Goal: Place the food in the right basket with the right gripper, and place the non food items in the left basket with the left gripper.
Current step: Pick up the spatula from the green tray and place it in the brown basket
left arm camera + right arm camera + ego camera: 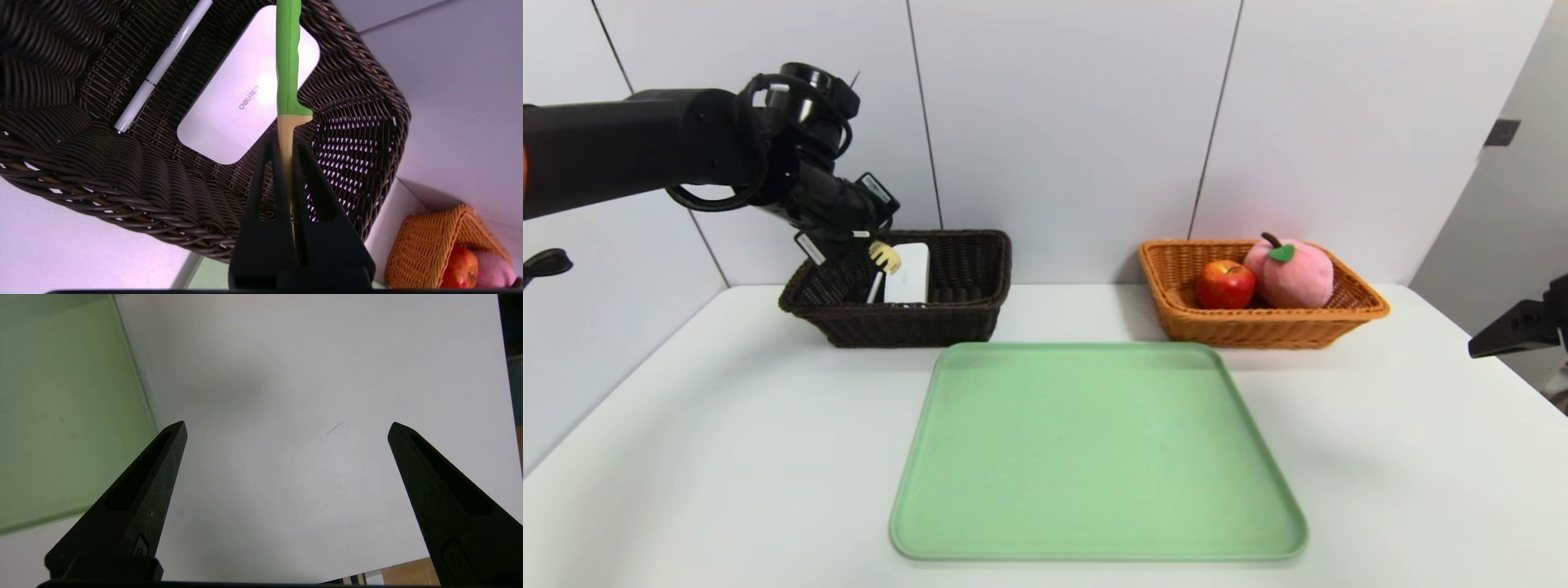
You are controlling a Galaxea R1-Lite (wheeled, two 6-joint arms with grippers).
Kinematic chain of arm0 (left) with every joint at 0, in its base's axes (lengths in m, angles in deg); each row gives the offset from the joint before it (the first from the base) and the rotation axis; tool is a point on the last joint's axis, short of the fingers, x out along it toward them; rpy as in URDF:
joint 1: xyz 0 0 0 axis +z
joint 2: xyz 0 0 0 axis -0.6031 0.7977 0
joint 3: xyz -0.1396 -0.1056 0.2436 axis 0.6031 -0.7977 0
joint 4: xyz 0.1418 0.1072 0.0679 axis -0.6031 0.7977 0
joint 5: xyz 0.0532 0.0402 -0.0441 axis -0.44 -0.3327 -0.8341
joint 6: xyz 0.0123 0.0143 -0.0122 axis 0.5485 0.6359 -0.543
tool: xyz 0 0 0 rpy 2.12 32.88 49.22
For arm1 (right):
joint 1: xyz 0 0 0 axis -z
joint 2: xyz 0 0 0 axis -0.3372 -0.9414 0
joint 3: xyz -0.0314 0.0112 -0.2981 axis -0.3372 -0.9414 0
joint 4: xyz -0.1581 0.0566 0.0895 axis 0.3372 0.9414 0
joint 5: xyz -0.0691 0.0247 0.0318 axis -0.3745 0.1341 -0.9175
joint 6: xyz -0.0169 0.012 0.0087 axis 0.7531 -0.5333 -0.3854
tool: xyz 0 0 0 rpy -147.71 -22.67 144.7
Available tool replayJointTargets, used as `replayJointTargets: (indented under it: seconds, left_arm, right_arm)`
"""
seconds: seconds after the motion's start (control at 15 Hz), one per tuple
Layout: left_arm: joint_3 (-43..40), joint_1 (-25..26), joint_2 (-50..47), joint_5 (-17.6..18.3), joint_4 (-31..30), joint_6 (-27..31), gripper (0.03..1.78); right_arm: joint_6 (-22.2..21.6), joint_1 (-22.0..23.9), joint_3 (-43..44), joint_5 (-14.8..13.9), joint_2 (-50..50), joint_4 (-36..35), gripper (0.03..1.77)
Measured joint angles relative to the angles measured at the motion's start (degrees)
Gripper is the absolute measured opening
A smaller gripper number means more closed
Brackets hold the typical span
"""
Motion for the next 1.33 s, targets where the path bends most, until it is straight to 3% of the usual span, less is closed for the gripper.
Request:
replayJointTargets:
  seconds: [0.33, 1.0, 1.33]
  left_arm:
    - [0.00, 0.45, 2.47, -0.02, -0.72, -7.30, 0.09]
    - [0.05, 1.24, 5.56, 0.30, -4.05, -11.17, 0.09]
    - [0.02, 1.28, 6.56, 1.06, -4.02, -11.24, 0.80]
  right_arm:
    - [0.02, -0.01, -0.74, 0.02, -0.04, -0.02, 1.70]
    - [-0.15, -0.01, -1.22, 0.10, -0.41, -0.06, 1.70]
    - [-0.15, -0.20, -1.24, 0.02, -0.56, -0.04, 1.70]
